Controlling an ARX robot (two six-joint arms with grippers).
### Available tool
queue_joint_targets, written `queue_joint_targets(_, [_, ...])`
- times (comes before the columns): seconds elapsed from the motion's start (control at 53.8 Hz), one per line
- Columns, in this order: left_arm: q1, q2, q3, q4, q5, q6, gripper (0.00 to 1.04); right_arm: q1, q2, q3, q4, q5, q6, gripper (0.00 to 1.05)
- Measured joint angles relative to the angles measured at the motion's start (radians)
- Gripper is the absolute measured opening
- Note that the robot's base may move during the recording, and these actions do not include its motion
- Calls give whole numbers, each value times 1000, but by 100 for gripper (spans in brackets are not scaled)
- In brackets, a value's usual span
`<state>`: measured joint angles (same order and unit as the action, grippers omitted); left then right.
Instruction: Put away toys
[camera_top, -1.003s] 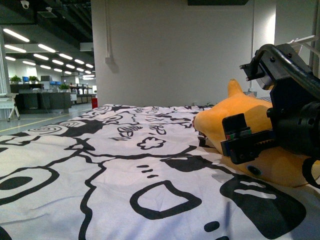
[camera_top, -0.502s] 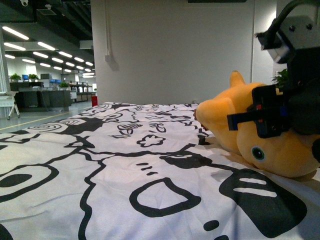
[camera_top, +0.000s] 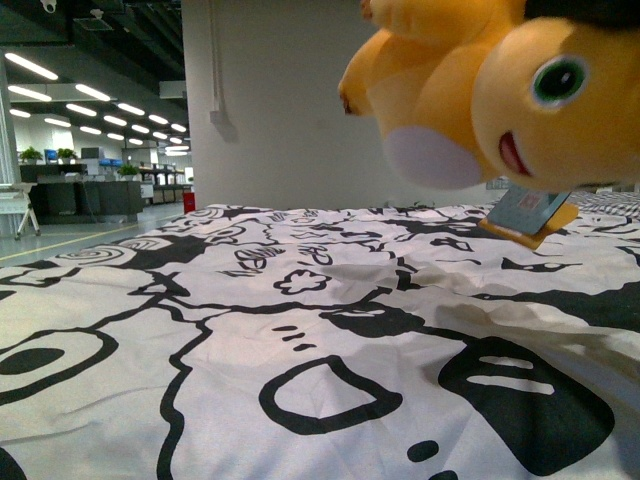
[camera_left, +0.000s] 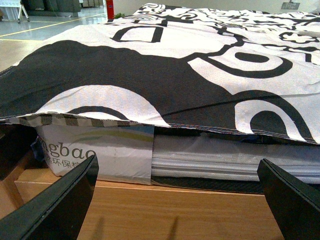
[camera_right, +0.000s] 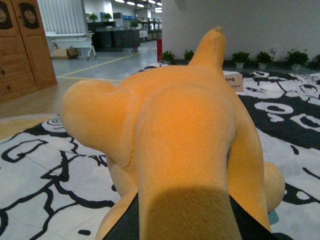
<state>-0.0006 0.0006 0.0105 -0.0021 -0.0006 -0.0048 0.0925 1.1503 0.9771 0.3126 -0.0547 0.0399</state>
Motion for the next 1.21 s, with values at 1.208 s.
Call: queue_joint_targets(1.208, [0,0,0,0,0,0,99,-111,-554,-318,-319,17,6,18])
